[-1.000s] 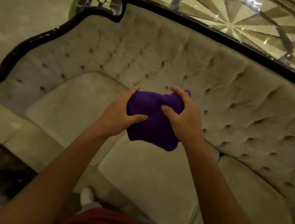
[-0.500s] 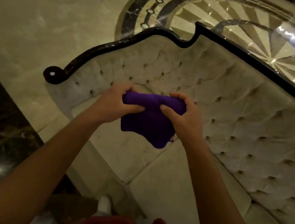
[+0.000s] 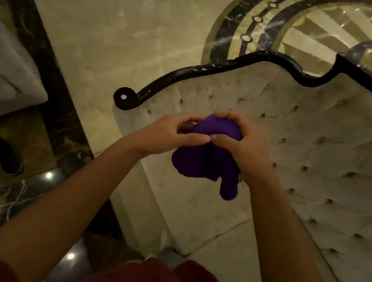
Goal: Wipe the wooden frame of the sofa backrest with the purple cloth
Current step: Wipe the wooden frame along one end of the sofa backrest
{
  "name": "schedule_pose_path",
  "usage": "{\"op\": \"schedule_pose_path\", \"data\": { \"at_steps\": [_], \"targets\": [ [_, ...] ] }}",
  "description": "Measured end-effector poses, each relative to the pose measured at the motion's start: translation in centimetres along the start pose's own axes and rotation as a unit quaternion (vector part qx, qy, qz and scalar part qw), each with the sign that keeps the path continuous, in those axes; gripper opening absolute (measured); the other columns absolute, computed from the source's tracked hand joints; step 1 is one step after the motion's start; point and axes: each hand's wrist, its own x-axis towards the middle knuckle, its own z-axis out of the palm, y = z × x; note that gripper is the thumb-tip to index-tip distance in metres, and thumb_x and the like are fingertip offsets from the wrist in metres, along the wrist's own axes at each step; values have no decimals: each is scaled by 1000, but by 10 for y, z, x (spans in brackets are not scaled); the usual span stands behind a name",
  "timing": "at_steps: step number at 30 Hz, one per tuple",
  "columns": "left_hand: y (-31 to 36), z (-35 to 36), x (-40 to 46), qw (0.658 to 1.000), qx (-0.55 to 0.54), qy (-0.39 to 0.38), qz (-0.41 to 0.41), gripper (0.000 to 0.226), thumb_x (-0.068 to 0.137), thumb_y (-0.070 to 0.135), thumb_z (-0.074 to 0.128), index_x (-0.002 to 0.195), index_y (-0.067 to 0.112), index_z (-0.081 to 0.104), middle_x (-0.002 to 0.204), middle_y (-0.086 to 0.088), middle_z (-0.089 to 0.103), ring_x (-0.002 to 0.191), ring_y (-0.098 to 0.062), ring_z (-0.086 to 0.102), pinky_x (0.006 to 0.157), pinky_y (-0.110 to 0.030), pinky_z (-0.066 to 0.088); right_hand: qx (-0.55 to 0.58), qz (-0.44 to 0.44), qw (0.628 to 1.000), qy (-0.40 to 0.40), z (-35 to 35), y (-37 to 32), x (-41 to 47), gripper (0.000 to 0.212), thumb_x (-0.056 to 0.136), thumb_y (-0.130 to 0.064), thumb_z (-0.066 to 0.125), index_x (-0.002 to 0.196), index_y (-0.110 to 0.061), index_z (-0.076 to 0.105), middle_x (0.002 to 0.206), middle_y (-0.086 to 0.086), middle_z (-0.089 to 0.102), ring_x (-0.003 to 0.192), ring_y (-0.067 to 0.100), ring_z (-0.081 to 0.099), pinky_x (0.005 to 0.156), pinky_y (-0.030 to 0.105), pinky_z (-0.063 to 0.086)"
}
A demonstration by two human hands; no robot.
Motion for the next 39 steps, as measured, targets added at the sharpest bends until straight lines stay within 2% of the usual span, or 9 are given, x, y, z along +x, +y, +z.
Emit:
{"op": "schedule_pose_path", "data": {
  "at_steps": [4, 9, 12, 17, 20, 25, 31, 35, 39],
  "targets": [
    [-3, -13, 16, 995, 95, 27, 7, 70, 83, 50, 82, 143, 29, 52, 120, 9, 72, 105, -7, 72, 85, -29, 62, -4, -1, 999, -46, 16, -7, 48, 49, 81, -25, 86, 122, -45, 68, 108, -10, 73, 98, 17, 74, 78, 37, 66],
    [-27, -37, 28, 996, 57, 62, -14, 35, 95, 38, 72, 126, 22, 66, 105, 4, 78, 90, -8, 76, 75, -24, 62, -23, 16, 994, -105, 30, -20, 100, 47, 82, -32, 87, 121, -50, 67, 121, -7, 69, 96, 15, 76, 74, 31, 65],
    [-37, -68, 37, 996, 20, 76, -33, 33, 95, 41, 71, 124, 25, 66, 108, 1, 77, 94, -14, 76, 78, -30, 64, -85, 25, 991, -98, 50, -18, 132, 48, 84, -37, 86, 125, -47, 62, 110, -5, 73, 89, 11, 76, 72, 30, 66],
    [-57, -129, 61, 992, 1, 120, -26, 14, 96, 38, 71, 109, 36, 66, 96, 7, 77, 87, -10, 75, 76, -29, 63, -149, 30, 988, 24, 100, -4, 178, 59, 86, -42, 82, 138, -31, 56, 114, -13, 66, 102, 6, 67, 85, 26, 60],
    [-74, -171, 75, 989, -18, 143, -47, 27, 93, 41, 73, 118, 32, 67, 101, 10, 75, 89, -6, 74, 77, -28, 61, -169, 41, 973, 149, 141, 9, 197, 60, 88, -38, 81, 138, -21, 56, 129, -5, 61, 113, 10, 61, 93, 28, 53],
    [-93, -229, 84, 984, -31, 162, -70, 14, 94, 36, 73, 106, 35, 66, 95, 14, 73, 84, 2, 71, 69, -19, 58, -110, 51, 958, 261, 207, 22, 215, 11, 93, -20, 71, 101, -20, 63, 93, -5, 66, 81, 12, 66, 72, 30, 59],
    [-103, -264, 101, 978, -127, 141, -81, 15, 102, 22, 62, 114, 28, 69, 97, 15, 78, 94, -5, 75, 72, -19, 59, -54, 129, 978, 157, 247, 36, 242, 33, 99, -40, 64, 129, -27, 62, 110, -20, 64, 97, -6, 64, 77, 16, 55],
    [-109, -267, 113, 975, -158, 129, -86, 22, 106, 22, 56, 124, 23, 67, 104, 12, 78, 102, -10, 75, 77, -23, 61, -22, 146, 985, 89, 251, 45, 265, 48, 104, -45, 55, 148, -29, 47, 128, -8, 63, 107, 10, 68, 87, 35, 63],
    [-118, -274, 124, 970, -183, 125, -98, 26, 107, 17, 51, 128, 20, 67, 112, 4, 78, 109, -16, 74, 89, -31, 62, -35, 137, 988, 60, 253, 55, 287, 65, 102, -50, 58, 159, -31, 33, 142, -11, 56, 115, 5, 64, 93, 31, 60]
  ]
}}
